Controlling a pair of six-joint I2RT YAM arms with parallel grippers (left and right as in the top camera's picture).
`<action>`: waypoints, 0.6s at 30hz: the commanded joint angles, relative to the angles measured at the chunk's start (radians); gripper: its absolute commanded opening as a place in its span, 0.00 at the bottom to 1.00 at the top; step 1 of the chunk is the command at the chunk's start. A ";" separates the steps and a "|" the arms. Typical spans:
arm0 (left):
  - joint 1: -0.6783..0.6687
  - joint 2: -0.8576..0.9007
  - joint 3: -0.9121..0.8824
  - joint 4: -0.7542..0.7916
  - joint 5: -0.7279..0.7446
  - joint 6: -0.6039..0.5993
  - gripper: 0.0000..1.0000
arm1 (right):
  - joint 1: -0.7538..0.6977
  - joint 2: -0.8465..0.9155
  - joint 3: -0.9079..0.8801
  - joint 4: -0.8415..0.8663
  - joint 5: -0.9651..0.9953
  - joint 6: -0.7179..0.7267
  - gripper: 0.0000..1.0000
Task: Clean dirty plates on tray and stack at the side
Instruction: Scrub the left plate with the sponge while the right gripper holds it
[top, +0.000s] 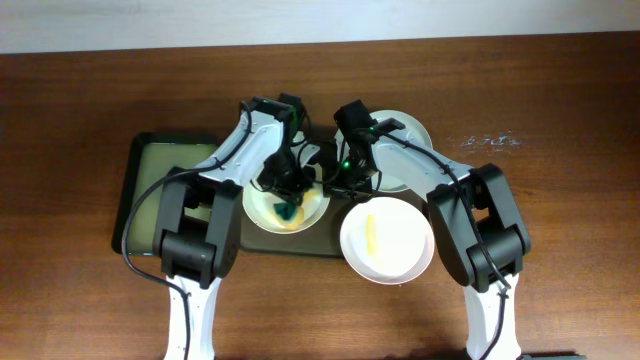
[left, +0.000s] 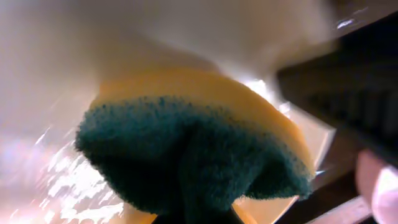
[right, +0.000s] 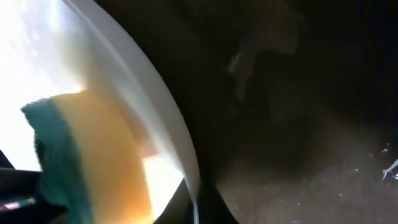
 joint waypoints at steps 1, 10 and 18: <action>0.002 0.007 -0.005 0.113 0.046 -0.005 0.00 | 0.003 0.035 -0.035 -0.004 0.058 0.003 0.04; 0.002 0.009 -0.005 0.311 -0.821 -0.597 0.00 | 0.003 0.035 -0.035 -0.005 0.059 0.003 0.04; 0.002 0.009 -0.005 0.073 -0.270 -0.239 0.00 | 0.003 0.035 -0.035 -0.004 0.058 0.003 0.04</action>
